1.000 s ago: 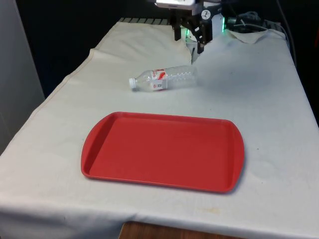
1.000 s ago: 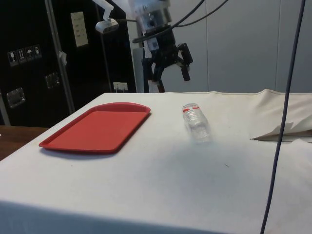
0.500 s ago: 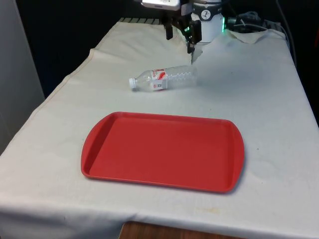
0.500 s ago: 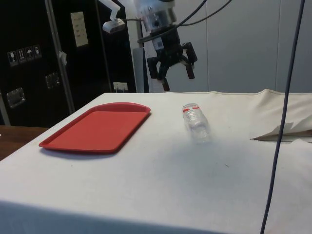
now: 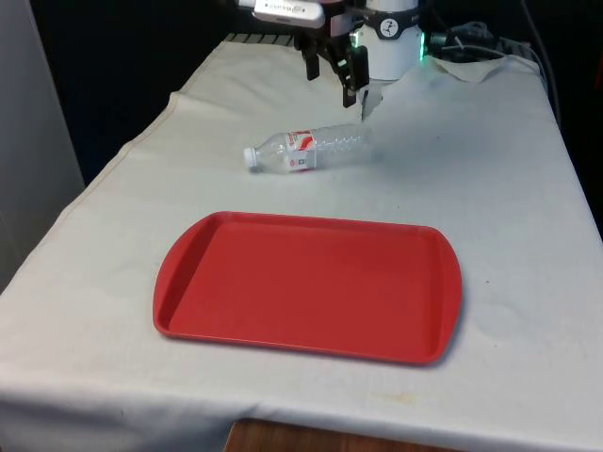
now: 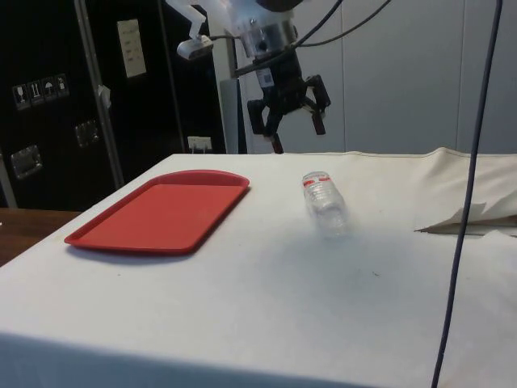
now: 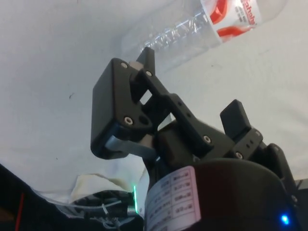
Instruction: Place the bottle upright on the tray.
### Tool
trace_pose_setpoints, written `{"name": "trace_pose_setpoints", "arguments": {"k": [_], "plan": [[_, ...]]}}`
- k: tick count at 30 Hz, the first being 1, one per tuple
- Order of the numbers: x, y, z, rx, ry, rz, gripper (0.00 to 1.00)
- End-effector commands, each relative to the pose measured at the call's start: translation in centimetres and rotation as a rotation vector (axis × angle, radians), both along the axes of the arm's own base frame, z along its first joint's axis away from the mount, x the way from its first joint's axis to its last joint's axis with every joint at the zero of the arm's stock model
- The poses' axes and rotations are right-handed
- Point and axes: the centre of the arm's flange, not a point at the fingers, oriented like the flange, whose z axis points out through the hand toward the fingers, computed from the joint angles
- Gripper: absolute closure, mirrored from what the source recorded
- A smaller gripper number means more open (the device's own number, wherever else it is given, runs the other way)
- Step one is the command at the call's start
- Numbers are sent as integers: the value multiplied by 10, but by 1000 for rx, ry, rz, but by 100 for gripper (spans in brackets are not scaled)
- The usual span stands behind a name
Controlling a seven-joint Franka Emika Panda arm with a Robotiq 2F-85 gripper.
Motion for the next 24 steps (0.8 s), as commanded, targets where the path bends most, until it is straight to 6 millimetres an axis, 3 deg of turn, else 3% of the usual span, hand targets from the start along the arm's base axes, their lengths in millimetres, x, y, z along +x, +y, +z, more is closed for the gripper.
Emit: {"name": "trace_pose_setpoints", "arguments": {"k": [1, 24], "plan": [[1, -1, -2, 3, -10, -14, 0], [-2, -2, -22, -8, -54, -87, 0]]}}
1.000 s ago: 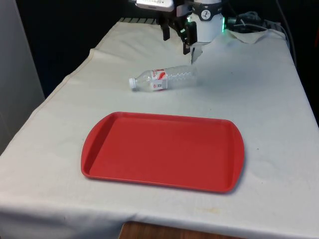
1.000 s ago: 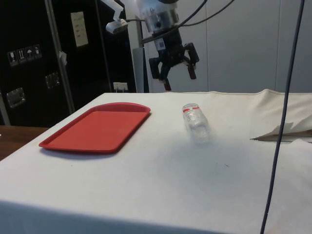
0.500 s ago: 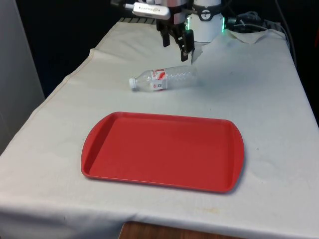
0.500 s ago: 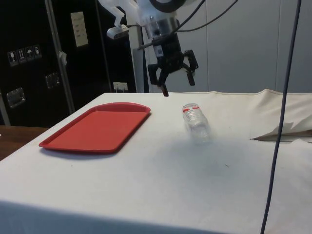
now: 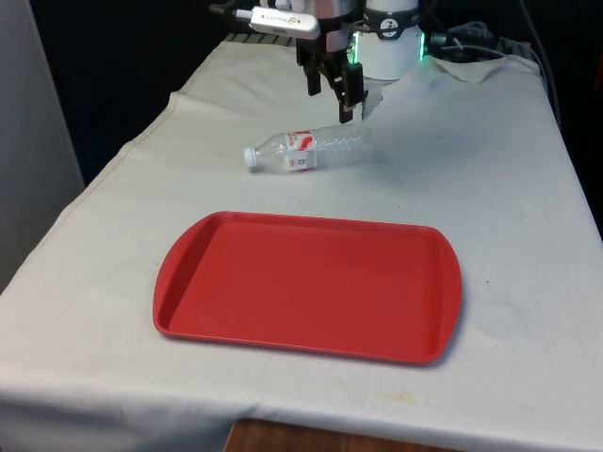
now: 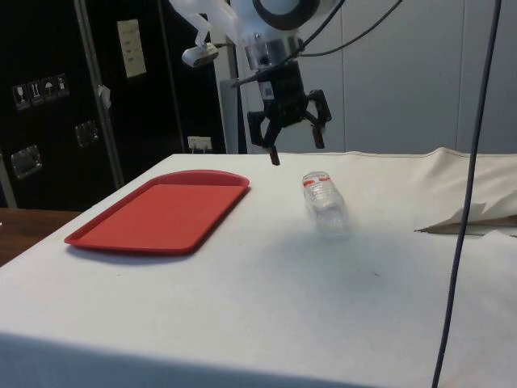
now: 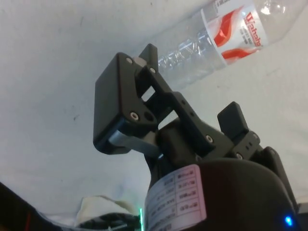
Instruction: Place the bottle upright on the tray.
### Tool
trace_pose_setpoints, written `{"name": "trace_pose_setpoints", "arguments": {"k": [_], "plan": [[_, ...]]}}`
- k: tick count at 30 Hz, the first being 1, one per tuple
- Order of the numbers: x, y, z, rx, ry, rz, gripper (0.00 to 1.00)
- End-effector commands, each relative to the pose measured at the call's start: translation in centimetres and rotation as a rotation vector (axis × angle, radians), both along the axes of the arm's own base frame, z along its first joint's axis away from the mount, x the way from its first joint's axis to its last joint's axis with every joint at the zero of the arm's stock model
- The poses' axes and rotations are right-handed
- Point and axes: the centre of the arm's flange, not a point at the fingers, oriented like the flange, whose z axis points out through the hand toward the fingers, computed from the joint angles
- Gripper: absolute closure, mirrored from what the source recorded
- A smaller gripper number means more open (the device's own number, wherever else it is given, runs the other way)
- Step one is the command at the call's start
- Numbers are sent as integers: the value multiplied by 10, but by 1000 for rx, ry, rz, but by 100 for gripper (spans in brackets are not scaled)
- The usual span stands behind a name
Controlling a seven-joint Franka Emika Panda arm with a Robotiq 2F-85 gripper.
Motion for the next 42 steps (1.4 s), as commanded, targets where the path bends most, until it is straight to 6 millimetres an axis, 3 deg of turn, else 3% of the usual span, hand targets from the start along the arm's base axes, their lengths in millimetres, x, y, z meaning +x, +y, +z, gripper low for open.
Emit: {"name": "trace_pose_setpoints", "arguments": {"k": [1, 32, 42], "plan": [[-2, 1, 1, 10, -26, -2, 0], [-5, 5, -16, -5, -161, -95, 0], [-21, -10, -20, -8, -183, -101, 0]]}}
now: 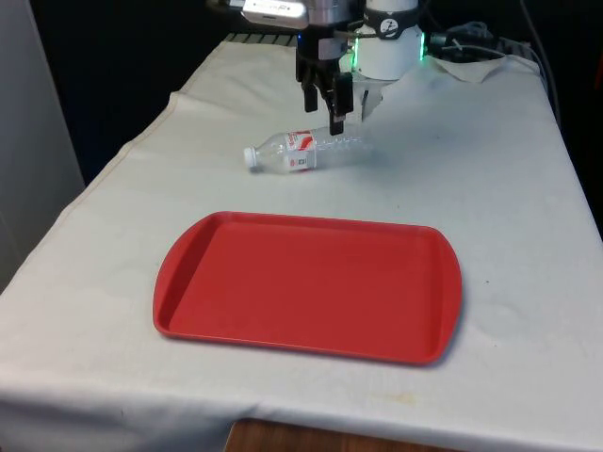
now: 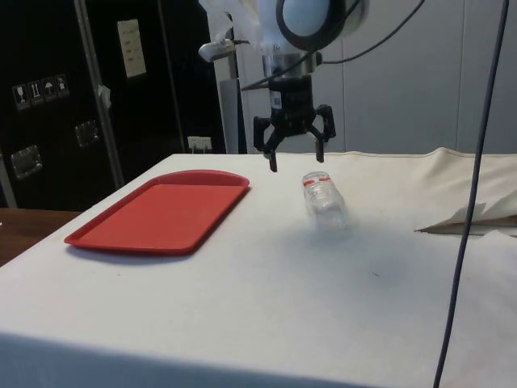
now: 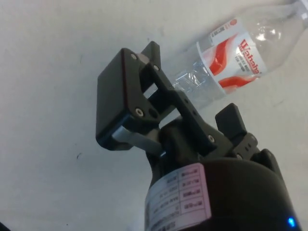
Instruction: Place the bottle upright on the tray.
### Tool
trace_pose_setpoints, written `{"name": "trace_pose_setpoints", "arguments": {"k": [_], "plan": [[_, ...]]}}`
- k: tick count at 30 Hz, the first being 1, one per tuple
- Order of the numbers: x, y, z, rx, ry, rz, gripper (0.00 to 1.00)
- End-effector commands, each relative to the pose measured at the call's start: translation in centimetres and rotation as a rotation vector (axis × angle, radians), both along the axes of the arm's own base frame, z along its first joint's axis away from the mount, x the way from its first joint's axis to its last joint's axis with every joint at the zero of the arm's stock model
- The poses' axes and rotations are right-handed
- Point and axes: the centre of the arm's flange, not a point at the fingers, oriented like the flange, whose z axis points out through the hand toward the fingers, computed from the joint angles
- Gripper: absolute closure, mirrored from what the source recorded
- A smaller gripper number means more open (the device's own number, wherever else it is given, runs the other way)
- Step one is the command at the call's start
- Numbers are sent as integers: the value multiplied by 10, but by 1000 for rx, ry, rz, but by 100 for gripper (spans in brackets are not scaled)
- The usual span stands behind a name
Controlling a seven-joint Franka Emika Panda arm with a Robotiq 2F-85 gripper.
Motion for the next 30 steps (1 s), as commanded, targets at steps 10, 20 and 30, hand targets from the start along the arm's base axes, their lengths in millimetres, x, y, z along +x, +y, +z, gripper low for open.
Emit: {"name": "trace_pose_setpoints", "arguments": {"k": [10, 20, 30], "plan": [[-13, -12, -4, -2, -18, -7, 0], [-30, -26, -7, -6, -53, -17, 0], [-31, -28, -9, -8, -51, -18, 0]]}}
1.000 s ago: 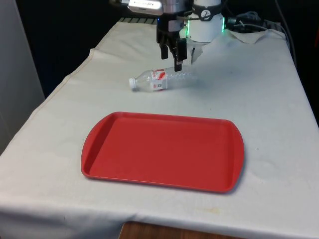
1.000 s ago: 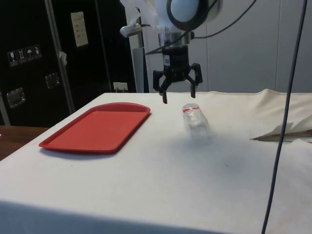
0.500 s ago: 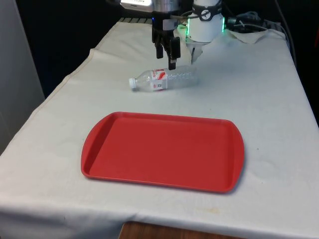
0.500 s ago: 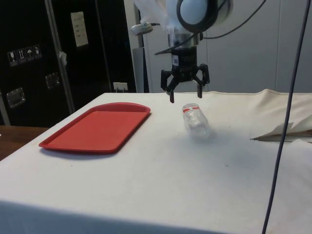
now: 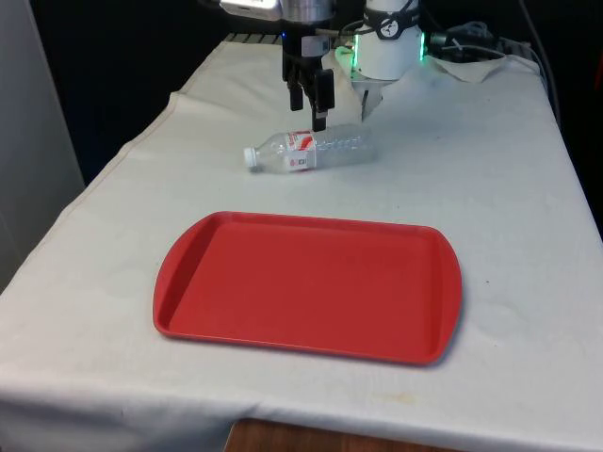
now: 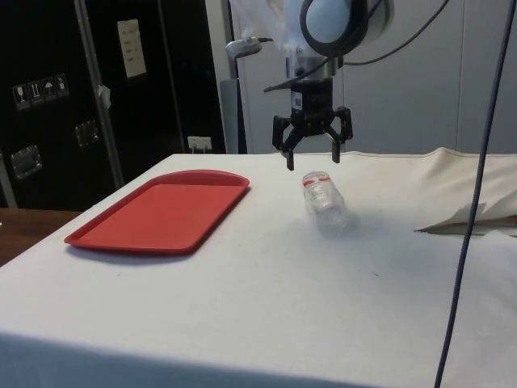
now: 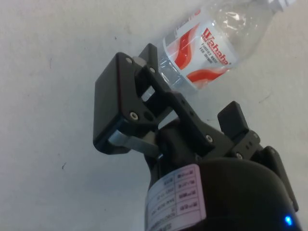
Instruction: Place the bottle upright on the tray.
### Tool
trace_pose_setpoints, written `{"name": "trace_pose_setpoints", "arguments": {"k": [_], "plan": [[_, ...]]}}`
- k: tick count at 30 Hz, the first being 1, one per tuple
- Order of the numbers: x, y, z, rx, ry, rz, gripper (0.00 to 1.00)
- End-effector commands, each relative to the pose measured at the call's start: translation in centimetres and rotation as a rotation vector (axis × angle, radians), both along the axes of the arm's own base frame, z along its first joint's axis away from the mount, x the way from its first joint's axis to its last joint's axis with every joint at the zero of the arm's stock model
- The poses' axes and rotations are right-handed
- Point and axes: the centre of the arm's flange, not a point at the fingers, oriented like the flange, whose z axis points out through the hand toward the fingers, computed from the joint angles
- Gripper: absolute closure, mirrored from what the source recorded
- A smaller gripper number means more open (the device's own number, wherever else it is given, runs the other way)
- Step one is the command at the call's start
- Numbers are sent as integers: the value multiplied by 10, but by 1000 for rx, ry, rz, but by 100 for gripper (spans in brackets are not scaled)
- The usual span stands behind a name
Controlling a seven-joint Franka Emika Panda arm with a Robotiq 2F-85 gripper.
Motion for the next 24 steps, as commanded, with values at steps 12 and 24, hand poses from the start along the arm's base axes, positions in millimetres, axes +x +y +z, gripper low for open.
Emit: {"name": "trace_pose_setpoints", "arguments": {"k": [12, 24], "plan": [[2, -12, 0, 7, 4, -12, 0], [2, -38, -13, -2, 27, -35, 0]]}}
